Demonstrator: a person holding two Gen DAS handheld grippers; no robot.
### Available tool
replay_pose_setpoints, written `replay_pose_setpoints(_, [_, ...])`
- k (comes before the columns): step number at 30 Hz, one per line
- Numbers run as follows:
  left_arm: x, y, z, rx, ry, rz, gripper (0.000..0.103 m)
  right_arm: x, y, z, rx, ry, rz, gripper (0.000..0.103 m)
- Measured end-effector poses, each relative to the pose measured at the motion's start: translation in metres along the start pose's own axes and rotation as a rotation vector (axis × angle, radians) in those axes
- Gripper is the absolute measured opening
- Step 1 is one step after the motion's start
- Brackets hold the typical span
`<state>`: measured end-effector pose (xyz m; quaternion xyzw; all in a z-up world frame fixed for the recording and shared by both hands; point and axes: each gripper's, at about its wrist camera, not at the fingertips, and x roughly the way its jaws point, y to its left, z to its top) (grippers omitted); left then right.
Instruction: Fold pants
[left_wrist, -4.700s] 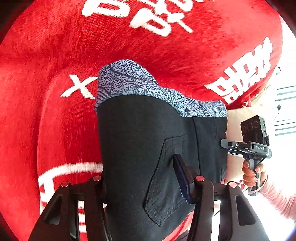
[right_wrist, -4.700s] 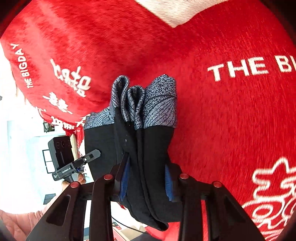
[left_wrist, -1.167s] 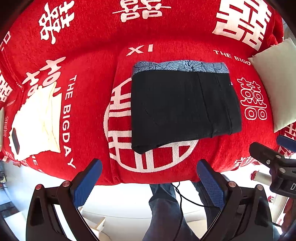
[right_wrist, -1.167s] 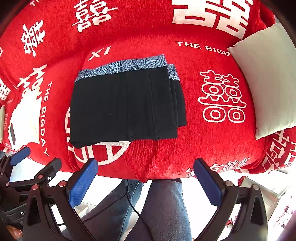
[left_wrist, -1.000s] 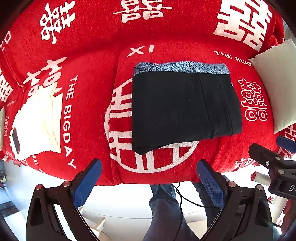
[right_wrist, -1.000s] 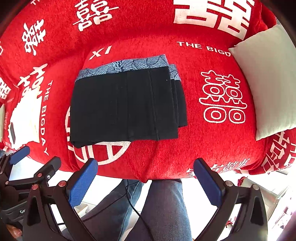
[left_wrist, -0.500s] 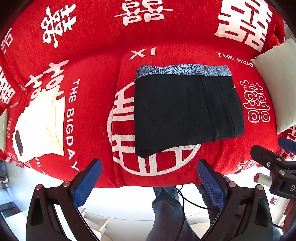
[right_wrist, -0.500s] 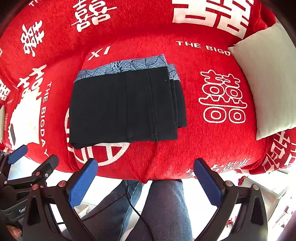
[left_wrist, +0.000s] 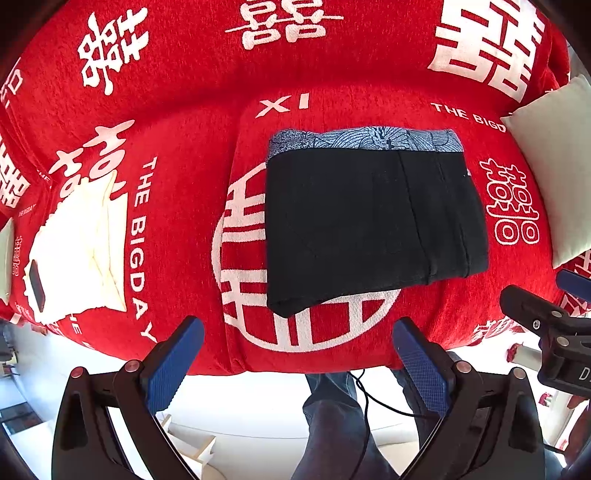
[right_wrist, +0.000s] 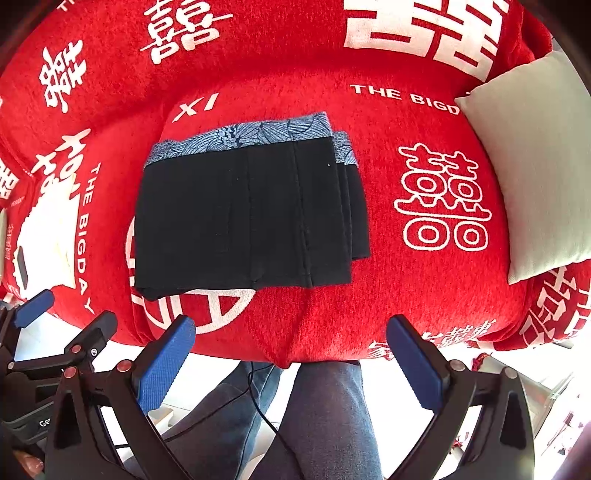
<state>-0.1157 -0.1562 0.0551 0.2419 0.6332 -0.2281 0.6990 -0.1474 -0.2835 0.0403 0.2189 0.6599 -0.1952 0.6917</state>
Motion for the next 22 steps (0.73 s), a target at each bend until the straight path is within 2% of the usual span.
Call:
replay_pose_setpoints(17, [0.0075,0.0064,0.0022,-0.055,0.014,-0.041,0.102,0.0038,0.0063,0.0033,-0.026,0.008,0.002,0.103])
replay_pose_setpoints(22, [0.0045,0.0047,0.0036,-0.037,-0.004,-0.047,0.102,0.0040,0.0068,0.0034,-0.025,0.008,0.004,0.103])
